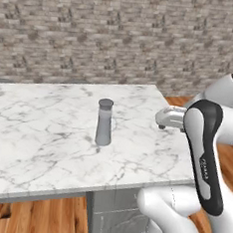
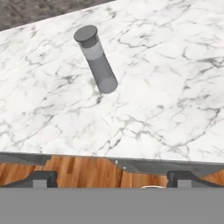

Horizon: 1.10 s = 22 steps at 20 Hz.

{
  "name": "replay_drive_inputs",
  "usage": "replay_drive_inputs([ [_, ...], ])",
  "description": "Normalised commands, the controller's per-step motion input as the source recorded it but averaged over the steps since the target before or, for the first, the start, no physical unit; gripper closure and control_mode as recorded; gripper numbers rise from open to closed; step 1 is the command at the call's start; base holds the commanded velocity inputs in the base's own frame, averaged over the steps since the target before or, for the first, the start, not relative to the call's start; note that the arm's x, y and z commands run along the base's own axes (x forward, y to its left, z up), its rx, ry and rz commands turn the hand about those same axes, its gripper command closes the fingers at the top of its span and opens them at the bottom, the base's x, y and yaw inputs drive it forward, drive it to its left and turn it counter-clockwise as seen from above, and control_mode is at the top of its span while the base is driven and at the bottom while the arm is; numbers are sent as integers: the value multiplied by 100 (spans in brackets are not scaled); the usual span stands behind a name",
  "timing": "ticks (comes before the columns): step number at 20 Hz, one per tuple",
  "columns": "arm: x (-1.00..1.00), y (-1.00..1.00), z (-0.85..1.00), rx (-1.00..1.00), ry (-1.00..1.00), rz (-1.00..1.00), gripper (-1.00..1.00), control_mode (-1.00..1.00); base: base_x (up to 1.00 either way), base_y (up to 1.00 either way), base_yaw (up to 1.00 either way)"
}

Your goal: Place the pitcher and cup on the dining counter for serving.

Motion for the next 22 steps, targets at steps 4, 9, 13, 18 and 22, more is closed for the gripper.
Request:
replay_drive_inputs([
  [4, 0, 0, 0, 0, 0, 0, -100, -100, 0, 0, 0],
  [9, -10, 0, 0, 0, 1, 0, -100, 100, -50, 0, -8],
  [13, 0, 0, 0, 0, 0, 0, -100, 100, -80, -4, -59],
  [18, 0, 0, 0, 0, 0, 0, -100, 100, -42, 0, -86],
  [22, 0, 0, 0, 0, 0, 0, -100, 100, -16, 2, -96],
])
